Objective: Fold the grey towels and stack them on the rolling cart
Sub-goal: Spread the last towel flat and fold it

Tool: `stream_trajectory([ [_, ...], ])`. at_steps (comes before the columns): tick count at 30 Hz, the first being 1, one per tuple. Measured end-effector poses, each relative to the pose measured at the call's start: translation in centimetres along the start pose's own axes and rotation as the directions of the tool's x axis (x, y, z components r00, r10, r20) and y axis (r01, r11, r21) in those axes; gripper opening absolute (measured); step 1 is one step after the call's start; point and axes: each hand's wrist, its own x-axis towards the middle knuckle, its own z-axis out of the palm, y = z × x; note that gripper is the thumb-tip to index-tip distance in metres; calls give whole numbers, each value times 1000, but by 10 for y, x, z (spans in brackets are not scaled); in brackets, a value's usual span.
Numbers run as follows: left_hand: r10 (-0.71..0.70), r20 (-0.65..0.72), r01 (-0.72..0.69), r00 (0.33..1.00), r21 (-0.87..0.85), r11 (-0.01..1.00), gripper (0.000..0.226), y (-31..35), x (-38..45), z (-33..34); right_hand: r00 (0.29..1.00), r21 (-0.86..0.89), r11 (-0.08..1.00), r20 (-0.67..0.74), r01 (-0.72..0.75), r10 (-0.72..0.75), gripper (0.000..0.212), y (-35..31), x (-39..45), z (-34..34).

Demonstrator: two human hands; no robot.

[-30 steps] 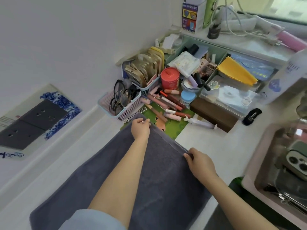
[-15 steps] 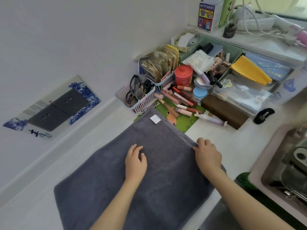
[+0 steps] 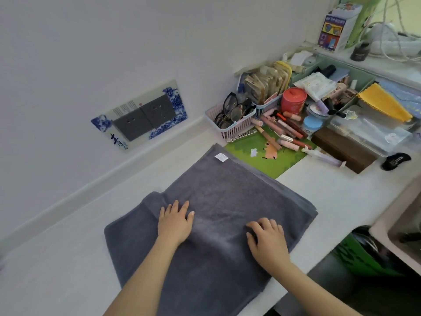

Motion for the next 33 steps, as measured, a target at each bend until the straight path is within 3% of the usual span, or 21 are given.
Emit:
stream_trajectory([
  [5, -163, 76, 162, 984, 18, 987, 59, -64, -48, 22, 987, 4, 992, 101, 127, -127, 28, -47, -20, 20],
  [11, -409, 197, 431, 891, -86, 898, 66, -173, -127, 61, 913, 15, 932, 195, 362, -358, 39, -139, -58, 44],
  [13, -464, 217, 492, 859, -101, 865, 68, -203, -151, 71, 886, 16, 926, 285, 377, -365, 62, -167, -66, 51],
  [15, -467, 223, 496, 855, -96, 863, 65, -222, -170, 79, 866, -11, 927, 362, 374, -345, 99, -187, -68, 61],
  [16, -454, 210, 480, 866, -93, 872, 63, -226, -176, 80, 862, -34, 930, 389, 365, -324, 106, -191, -65, 66],
  [20, -469, 102, 480, 877, -203, 853, 51, -235, -202, 103, 839, -108, 918, 456, 382, -295, 61, -214, -42, 78],
  [25, -418, 214, 470, 883, -397, 789, 63, -244, -200, 117, 796, -181, 886, 539, 428, -275, 59, -224, -7, 83],
  [30, -437, 306, 528, 846, -365, 767, 74, -264, -169, 118, 792, -213, 861, 536, 462, -292, 67, -233, 22, 101],
  [33, -484, 284, 560, 828, -361, 746, 78, -269, -155, 122, 794, -216, 854, 525, 473, -307, 71, -241, 39, 111],
])
